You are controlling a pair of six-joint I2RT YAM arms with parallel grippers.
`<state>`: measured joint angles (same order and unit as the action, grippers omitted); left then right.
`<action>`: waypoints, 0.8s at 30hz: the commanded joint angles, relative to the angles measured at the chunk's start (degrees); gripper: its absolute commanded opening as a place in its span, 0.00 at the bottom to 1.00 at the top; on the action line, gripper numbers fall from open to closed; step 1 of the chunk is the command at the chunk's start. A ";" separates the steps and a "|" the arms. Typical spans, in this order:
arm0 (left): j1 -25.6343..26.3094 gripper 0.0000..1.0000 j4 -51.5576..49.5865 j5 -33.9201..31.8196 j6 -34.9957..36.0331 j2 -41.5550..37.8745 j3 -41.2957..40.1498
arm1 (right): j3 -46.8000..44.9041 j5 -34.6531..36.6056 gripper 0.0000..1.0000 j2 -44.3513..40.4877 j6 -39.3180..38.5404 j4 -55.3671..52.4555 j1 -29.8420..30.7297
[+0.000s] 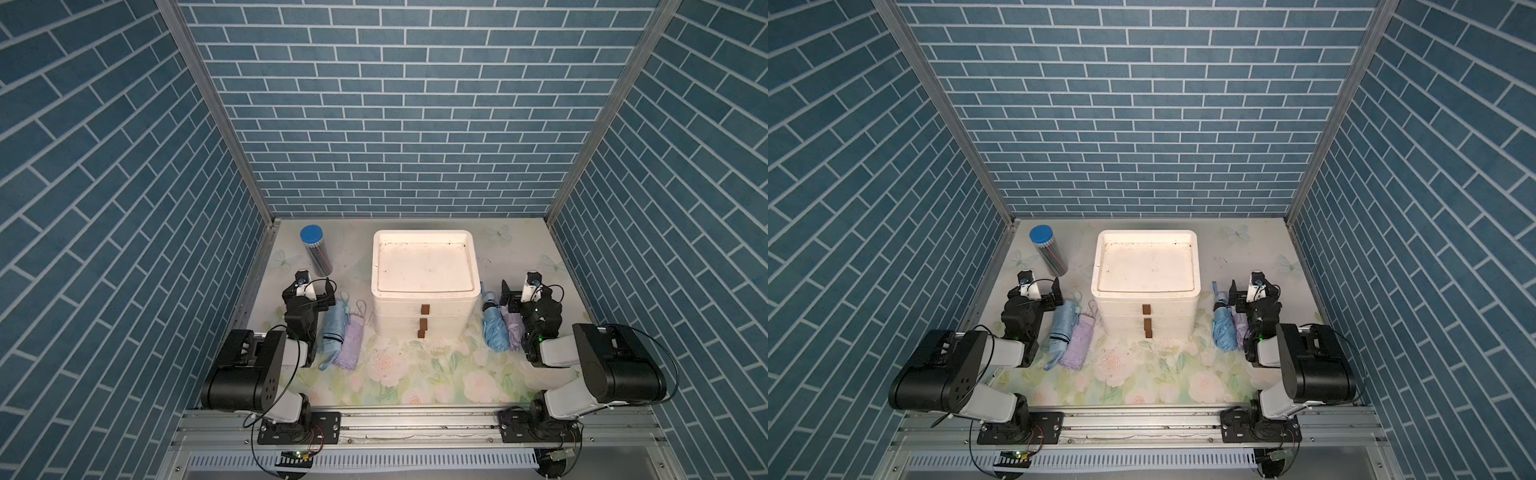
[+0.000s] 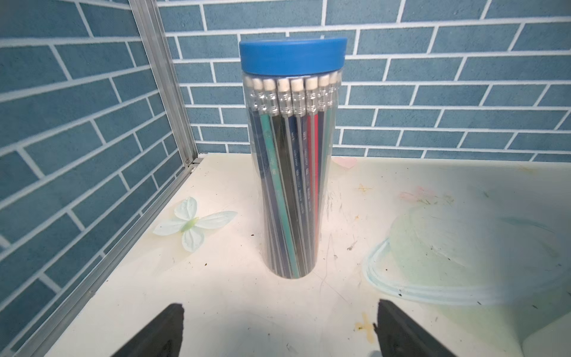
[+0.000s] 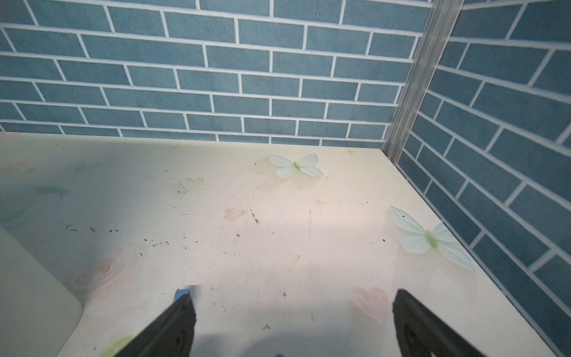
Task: Place the umbrella in the drawer by color
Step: Move the storage box to the center of the board.
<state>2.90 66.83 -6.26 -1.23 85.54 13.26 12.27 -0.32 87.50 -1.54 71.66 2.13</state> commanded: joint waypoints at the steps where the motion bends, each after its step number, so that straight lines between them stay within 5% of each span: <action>1: -0.46 1.00 1.29 0.55 0.57 0.40 0.83 | 0.38 -0.72 1.00 0.33 -1.18 1.80 -0.02; 18: -0.70 1.00 0.18 -0.02 0.03 -0.15 1.34 | 0.54 0.72 1.00 0.15 -0.85 1.65 -0.03; 19: -0.65 1.00 -3.47 -2.26 -0.85 -1.51 3.02 | 1.39 4.18 1.00 -1.43 0.27 -1.20 0.14; 22: -0.78 1.00 -40.25 -14.04 -5.25 -4.20 23.43 | 13.03 17.15 1.00 -12.27 6.31 -27.51 0.24; 24: -1.00 0.98 -53.63 -16.46 -11.61 -5.37 32.59 | 25.52 15.39 1.00 -17.29 11.07 -49.11 0.30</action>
<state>2.46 37.08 -14.57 -5.39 83.77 34.70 24.25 9.08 77.52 2.22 47.03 2.35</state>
